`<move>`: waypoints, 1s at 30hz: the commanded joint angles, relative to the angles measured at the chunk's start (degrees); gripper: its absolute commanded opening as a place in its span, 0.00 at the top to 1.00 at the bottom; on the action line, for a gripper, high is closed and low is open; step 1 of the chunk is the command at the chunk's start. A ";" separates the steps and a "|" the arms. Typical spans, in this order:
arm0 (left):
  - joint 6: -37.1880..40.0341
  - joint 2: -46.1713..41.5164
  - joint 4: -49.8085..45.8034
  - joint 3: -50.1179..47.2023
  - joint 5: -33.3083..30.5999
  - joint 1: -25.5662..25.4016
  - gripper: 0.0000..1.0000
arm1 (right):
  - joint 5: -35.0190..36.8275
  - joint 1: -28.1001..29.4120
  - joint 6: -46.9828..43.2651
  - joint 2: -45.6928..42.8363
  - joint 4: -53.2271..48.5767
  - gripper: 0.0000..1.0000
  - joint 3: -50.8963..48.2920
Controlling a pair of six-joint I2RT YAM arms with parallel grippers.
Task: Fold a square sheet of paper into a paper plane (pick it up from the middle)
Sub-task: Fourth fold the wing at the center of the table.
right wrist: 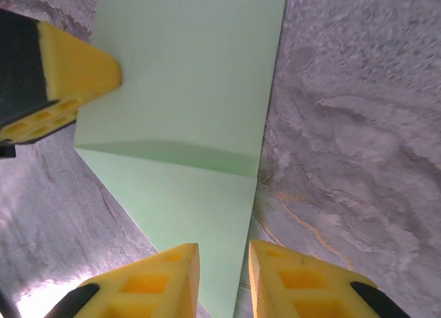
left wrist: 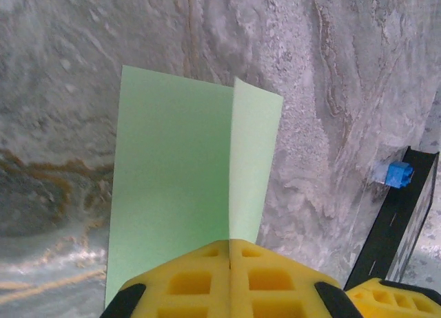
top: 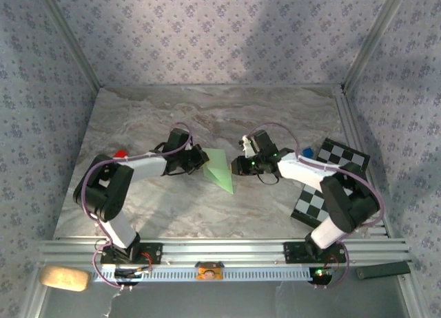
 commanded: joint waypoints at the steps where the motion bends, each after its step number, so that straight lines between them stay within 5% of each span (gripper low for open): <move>1: -5.47 -2.60 2.47 -2.01 -5.34 -1.78 0.96 | 9.02 3.83 -5.39 -3.22 0.79 0.73 -2.67; 8: -4.46 -3.31 1.89 -1.23 -4.80 -2.39 0.83 | 25.55 18.15 -20.83 -7.17 21.48 0.69 -13.79; 15: -3.01 -2.39 3.53 -0.07 -1.51 -2.36 0.80 | 32.84 21.56 -25.61 -4.34 23.51 0.67 -13.88; 30: -2.90 -2.67 3.90 0.52 -0.25 -2.43 0.92 | 42.02 25.00 -26.97 2.22 21.13 0.68 -11.15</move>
